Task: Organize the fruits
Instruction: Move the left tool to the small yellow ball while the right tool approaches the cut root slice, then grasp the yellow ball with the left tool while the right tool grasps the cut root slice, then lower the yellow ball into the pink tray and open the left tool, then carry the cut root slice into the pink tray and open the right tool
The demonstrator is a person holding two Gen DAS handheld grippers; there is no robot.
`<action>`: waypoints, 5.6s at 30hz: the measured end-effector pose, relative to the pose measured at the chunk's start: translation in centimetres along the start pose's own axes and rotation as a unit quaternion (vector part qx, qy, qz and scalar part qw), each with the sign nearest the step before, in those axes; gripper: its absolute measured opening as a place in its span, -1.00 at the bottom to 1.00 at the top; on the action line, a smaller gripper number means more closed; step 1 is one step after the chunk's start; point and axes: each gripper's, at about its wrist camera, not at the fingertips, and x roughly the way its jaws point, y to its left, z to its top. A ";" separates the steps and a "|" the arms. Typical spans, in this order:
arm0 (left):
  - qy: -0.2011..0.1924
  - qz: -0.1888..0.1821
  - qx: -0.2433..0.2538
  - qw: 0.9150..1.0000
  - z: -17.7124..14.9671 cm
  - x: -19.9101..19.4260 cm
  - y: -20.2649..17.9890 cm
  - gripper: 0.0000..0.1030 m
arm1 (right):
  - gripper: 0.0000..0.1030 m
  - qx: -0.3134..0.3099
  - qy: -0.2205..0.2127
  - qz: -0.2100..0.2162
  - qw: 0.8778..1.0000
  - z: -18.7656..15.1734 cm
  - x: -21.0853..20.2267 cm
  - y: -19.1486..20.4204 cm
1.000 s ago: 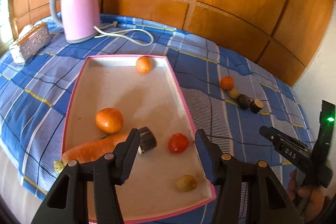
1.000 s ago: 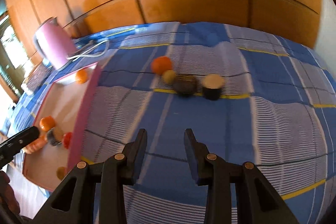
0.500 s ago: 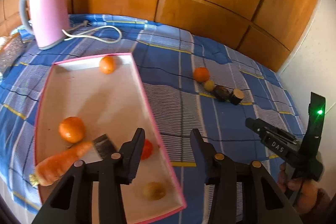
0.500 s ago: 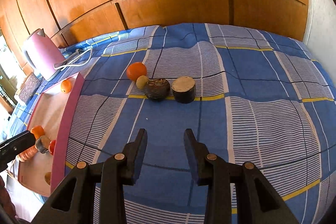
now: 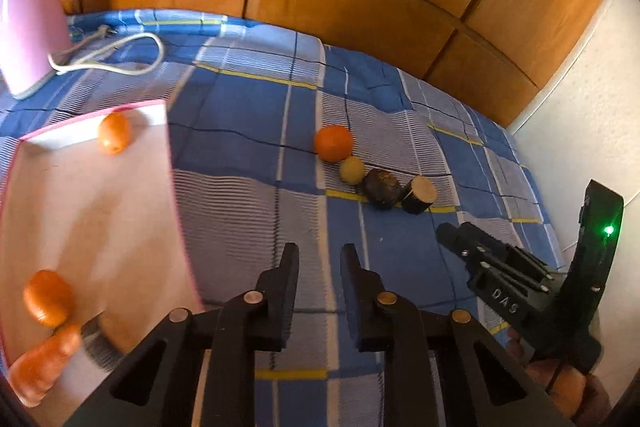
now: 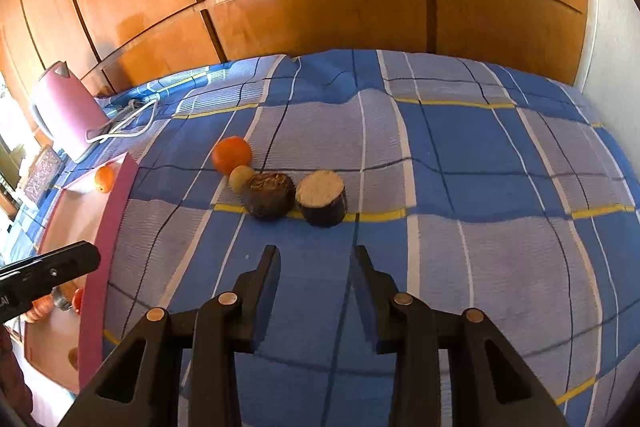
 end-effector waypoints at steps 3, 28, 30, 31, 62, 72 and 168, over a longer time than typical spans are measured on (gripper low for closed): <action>0.008 -0.004 -0.006 1.000 0.8 1.3 -0.1 -0.58 | -0.29 -0.009 0.004 -0.001 1.000 0.7 1.0 0.0; 0.041 -0.028 -0.042 0.998 5.7 9.0 -2.0 -0.58 | -0.39 -0.027 -0.012 0.003 1.000 1.8 3.9 -1.3; 0.040 -0.030 -0.045 0.998 6.0 9.3 -2.2 -0.58 | -0.33 -0.023 -0.009 0.005 1.000 1.8 4.1 -1.5; 0.039 -0.029 -0.042 0.998 6.2 9.5 -2.4 -0.58 | -0.32 -0.022 -0.009 0.006 1.000 1.8 4.2 -1.6; 0.035 0.006 0.010 0.999 2.3 7.6 -1.0 -0.44 | -0.23 -0.027 -0.009 0.012 1.000 3.2 4.6 -1.5; 0.031 0.021 0.024 0.999 1.4 8.1 -1.6 -0.52 | -0.30 -0.034 -0.013 0.008 0.999 3.1 4.9 -1.0; -0.133 0.144 -0.120 0.973 -6.2 -12.0 12.3 0.02 | -0.24 -0.163 0.040 0.174 0.970 -0.7 0.1 20.4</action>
